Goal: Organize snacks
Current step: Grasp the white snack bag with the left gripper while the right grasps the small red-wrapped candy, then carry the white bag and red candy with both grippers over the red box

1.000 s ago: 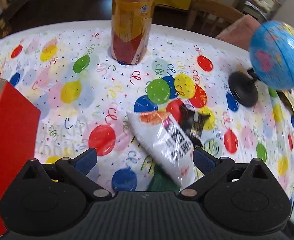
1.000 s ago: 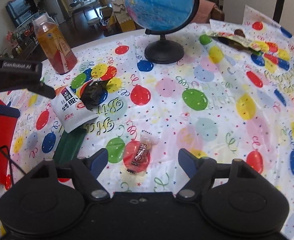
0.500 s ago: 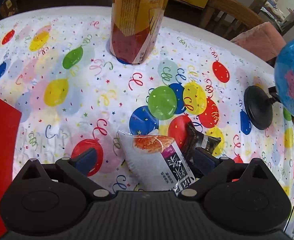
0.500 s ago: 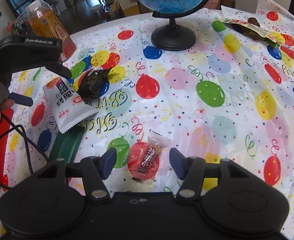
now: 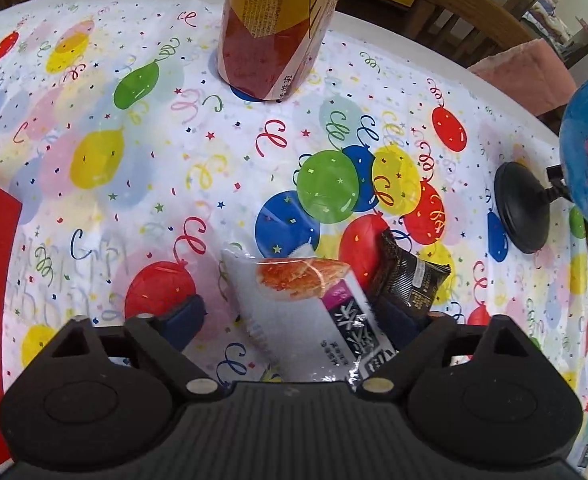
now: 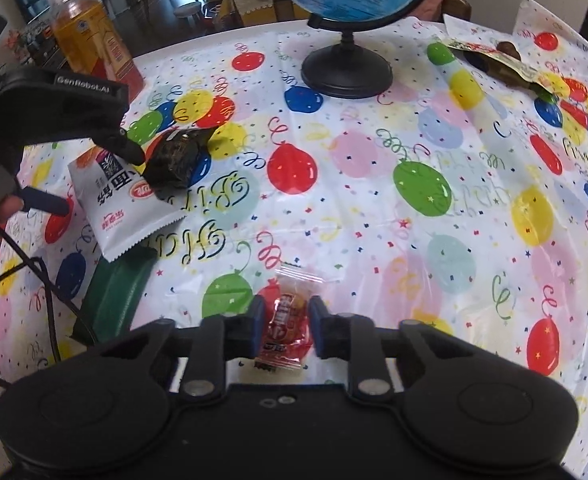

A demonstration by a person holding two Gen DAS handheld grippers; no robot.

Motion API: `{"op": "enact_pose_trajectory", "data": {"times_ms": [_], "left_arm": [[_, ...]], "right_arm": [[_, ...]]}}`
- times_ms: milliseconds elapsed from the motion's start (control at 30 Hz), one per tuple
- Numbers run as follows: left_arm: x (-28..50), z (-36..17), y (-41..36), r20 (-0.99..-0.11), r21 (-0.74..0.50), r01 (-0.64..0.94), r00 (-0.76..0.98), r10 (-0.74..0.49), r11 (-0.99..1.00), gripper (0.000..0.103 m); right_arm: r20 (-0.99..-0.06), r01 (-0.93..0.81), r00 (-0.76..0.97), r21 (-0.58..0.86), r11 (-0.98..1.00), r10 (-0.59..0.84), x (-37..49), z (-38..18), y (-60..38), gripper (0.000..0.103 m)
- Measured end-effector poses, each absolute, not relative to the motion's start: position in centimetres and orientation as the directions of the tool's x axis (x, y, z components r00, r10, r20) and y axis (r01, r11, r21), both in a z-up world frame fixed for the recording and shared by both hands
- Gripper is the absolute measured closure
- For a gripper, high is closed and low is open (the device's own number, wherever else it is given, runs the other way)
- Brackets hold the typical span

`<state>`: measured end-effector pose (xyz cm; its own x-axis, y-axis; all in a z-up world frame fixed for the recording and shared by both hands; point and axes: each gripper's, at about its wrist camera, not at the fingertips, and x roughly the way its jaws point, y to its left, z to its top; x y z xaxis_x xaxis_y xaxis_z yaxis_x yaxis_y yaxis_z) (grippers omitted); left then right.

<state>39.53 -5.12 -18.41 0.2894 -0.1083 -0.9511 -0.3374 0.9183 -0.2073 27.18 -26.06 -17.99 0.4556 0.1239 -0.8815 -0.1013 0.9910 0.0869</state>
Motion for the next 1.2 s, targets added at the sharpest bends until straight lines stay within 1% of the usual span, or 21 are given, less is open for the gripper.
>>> {"op": "enact_pose_trajectory", "data": {"times_ms": [67,100,300,400,567,700,967,1200], "left_arm": [[39.3,-18.2,-4.8,-0.948,-0.227,-0.345,0.293,-0.125,0.911,0.02],[39.1,-18.1,-4.6,-0.945,-0.242,-0.347,0.297,-0.138,0.906,0.027],[38.2,-17.6,-3.5,-0.937,-0.262,-0.354,0.315,-0.15,0.898,0.036],[37.5,-17.1,-3.1,-0.932,-0.274,-0.352,0.328,-0.156,0.895,0.039],[35.7,-15.7,-2.1,-0.92,-0.307,-0.352,0.346,-0.182,0.884,0.039],[34.0,-14.4,-1.3,-0.921,-0.304,-0.351,0.347,-0.178,0.886,0.04],[29.9,-10.7,-0.3,-0.916,-0.279,-0.296,0.368,-0.161,0.914,0.04],[26.2,-7.6,1.4,-0.9,-0.285,-0.252,0.401,-0.168,0.925,0.04]], "right_arm": [[-0.88,-0.109,0.459,0.086,0.99,0.127,27.1,-18.0,-26.0,0.09],[-0.879,-0.11,0.459,0.085,0.99,0.127,27.0,-18.0,-26.0,0.091],[-0.873,-0.107,0.466,0.108,0.988,0.146,26.4,-17.8,-26.6,0.092],[-0.867,-0.096,0.47,0.135,0.986,0.164,25.9,-17.4,-27.0,0.092],[-0.852,-0.089,0.484,0.177,0.98,0.198,24.6,-16.0,-27.5,0.092],[-0.836,-0.096,0.498,0.21,0.973,0.23,23.3,-14.6,-27.6,0.092],[-0.802,-0.162,0.522,0.241,0.957,0.29,20.4,-11.4,-26.7,0.092],[-0.775,-0.216,0.535,0.259,0.941,0.336,18.0,-8.9,-25.0,0.092]]}}
